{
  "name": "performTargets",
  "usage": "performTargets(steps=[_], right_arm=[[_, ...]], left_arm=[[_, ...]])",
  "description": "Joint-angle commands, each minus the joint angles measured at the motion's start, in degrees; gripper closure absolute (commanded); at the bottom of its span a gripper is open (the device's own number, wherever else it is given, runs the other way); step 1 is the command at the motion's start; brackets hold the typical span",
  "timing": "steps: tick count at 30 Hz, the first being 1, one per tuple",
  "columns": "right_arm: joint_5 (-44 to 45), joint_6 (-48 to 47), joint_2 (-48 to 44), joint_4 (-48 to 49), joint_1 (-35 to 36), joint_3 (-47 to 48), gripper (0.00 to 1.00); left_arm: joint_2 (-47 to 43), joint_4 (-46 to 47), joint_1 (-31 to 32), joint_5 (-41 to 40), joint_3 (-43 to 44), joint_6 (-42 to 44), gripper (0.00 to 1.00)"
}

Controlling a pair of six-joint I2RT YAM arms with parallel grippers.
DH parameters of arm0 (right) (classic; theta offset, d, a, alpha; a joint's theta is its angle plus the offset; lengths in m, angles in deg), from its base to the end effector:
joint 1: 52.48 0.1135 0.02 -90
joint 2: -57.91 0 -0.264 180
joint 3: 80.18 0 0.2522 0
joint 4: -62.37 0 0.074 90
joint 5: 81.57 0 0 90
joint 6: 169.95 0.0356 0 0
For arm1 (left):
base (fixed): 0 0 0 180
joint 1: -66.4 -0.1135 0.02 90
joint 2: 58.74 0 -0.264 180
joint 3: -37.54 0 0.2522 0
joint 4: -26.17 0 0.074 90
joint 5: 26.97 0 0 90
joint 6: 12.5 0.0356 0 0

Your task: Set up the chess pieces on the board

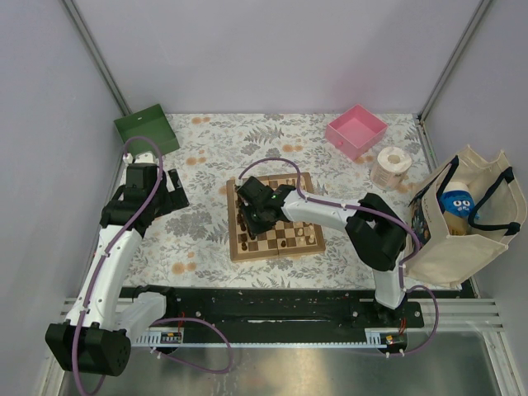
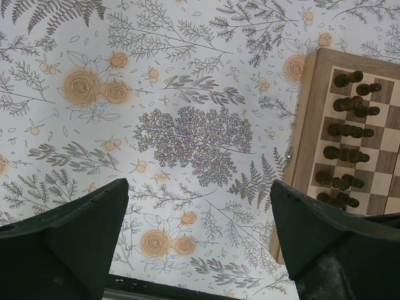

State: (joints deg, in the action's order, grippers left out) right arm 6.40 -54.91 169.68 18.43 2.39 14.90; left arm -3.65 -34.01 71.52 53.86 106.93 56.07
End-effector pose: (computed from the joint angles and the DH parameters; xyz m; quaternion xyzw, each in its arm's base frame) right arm 0.2368 0.3387 0.1907 -0.2533 0.9334 0.1759 0.1833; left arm 0.1890 -0.0112 0.3139 -0.1608 0.9102 -0.0139 0.3814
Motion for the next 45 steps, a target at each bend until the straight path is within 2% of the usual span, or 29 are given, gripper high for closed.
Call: performTargets(steps=[1,45], right_arm=[[1.8,0.8,0.8,1.5,0.6,2.8,0.73],[2.4,-1.6,-2.5,-2.1,0.7,2.2,0.74]], left_arm=[[-1.1,2.2,-0.3,1.0,-0.2,0.2,0.01],[-1.0,2.2,-0.3,1.1,-0.3,0.2,0.01]])
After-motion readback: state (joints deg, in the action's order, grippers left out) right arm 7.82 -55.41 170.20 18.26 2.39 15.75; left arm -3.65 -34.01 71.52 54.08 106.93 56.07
